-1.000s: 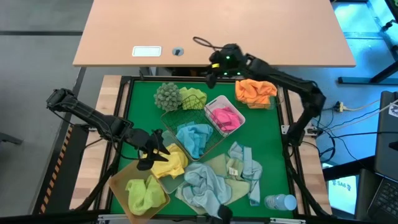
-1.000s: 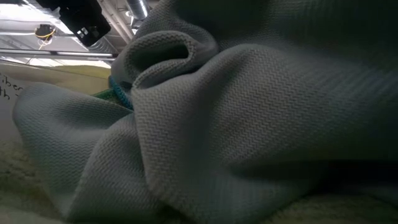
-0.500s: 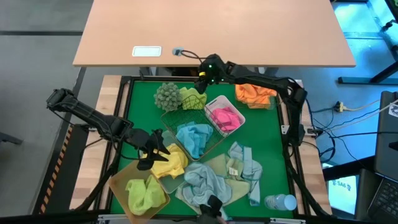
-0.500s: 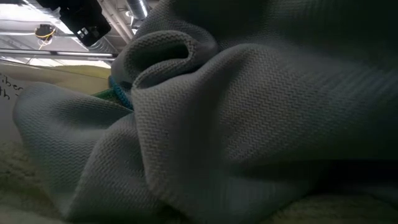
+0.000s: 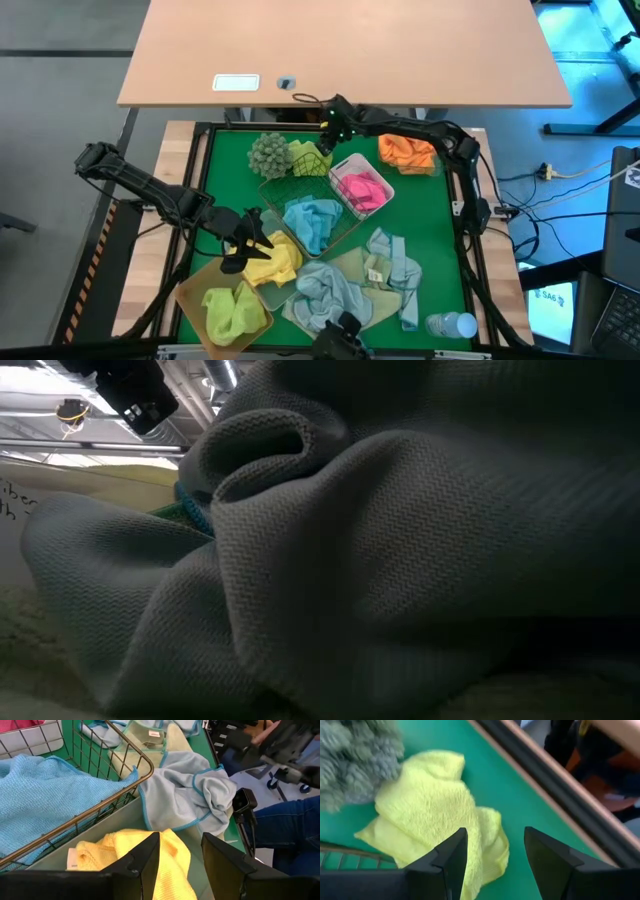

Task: Sort microfiber towel by color & place in baskets
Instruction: Put the green towel into the orange bin

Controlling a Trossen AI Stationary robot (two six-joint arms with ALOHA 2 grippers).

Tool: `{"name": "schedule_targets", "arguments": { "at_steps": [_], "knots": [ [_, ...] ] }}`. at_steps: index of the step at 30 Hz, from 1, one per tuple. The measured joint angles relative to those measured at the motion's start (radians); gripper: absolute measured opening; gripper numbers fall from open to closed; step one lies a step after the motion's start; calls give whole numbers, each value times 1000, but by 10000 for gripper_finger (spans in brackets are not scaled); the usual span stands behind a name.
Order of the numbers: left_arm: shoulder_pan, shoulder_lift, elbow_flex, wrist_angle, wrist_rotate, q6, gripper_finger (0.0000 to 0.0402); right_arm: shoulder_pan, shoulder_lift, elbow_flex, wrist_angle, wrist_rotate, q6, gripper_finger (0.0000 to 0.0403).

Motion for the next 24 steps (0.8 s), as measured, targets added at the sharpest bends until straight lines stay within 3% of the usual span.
{"name": "schedule_targets", "arguments": {
  "at_steps": [19, 24],
  "knots": [
    [0, 0, 0, 0, 0, 3, 141, 1, 79, -1, -90, -158, 26, 194],
    [0, 1, -1, 0, 0, 3, 141, 0, 86, -3, -85, -199, 25, 163]
  ]
}}
